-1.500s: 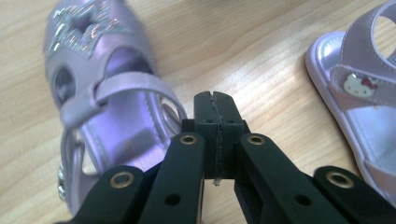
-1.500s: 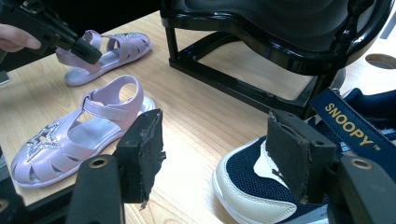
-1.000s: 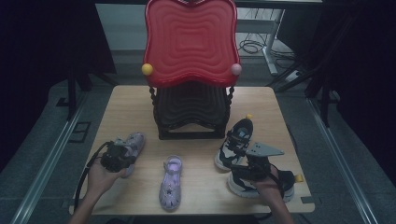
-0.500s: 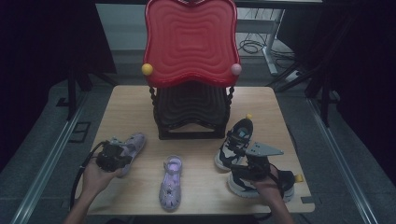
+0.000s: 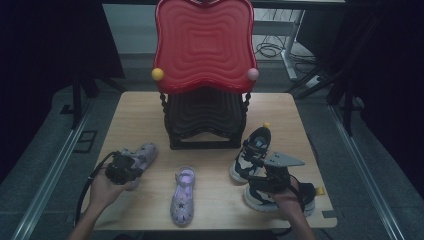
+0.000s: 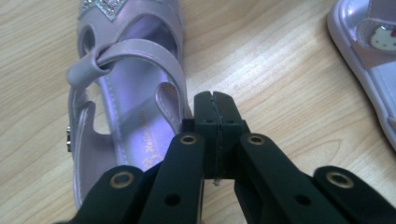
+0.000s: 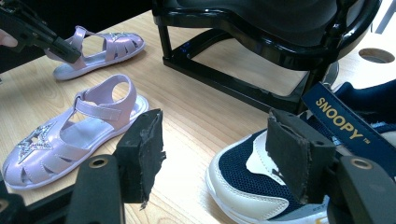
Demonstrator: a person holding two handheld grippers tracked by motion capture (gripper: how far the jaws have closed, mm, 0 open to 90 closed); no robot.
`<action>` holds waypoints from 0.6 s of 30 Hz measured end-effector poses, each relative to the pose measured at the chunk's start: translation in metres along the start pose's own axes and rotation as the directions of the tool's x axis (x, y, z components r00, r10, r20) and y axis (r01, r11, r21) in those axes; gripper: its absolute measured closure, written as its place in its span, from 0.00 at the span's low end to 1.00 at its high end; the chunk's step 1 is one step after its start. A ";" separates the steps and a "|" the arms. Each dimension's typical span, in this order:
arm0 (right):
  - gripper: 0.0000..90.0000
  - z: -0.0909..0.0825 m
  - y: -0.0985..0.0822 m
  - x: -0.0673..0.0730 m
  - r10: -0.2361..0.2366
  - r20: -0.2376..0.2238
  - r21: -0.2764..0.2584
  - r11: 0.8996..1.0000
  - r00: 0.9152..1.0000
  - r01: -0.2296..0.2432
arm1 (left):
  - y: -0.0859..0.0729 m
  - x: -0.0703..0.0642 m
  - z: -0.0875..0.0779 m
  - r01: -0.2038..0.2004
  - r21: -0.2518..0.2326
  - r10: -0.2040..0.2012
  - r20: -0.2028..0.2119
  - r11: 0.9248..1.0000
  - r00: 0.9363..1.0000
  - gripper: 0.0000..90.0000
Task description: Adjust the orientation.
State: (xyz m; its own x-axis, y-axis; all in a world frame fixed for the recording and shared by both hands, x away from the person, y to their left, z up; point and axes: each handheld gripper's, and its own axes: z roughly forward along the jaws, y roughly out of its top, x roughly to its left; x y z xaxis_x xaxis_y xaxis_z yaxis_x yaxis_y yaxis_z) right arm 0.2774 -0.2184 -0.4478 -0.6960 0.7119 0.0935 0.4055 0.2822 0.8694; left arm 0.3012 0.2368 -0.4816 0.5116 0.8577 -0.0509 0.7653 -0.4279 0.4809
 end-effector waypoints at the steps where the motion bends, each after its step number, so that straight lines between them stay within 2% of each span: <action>1: 0.41 0.000 0.000 0.000 0.000 0.000 0.000 1.000 1.000 0.000 | 0.001 -0.001 0.001 -0.007 0.006 0.007 0.003 1.000 1.000 1.00; 2: 0.41 0.000 0.000 0.000 -0.001 0.001 0.001 1.000 1.000 0.001 | 0.001 -0.002 0.002 -0.017 0.016 0.017 0.005 1.000 1.000 1.00; 14: 0.41 0.000 -0.001 -0.002 0.003 0.004 0.001 1.000 1.000 -0.003 | -0.001 0.000 -0.001 -0.016 0.020 0.016 0.006 1.000 1.000 1.00; 18: 0.41 0.000 -0.001 -0.001 0.003 -0.001 0.003 1.000 1.000 -0.003 | -0.001 -0.004 0.002 -0.020 0.021 0.020 0.025 1.000 0.999 1.00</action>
State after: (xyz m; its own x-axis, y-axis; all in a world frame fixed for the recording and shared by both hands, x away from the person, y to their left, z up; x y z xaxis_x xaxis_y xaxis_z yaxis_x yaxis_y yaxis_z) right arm 0.2781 -0.2190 -0.4485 -0.6952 0.7123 0.0962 0.4092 0.2822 0.8677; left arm 0.2996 0.2332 -0.4835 0.5361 0.8418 -0.0630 0.7627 -0.4511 0.4634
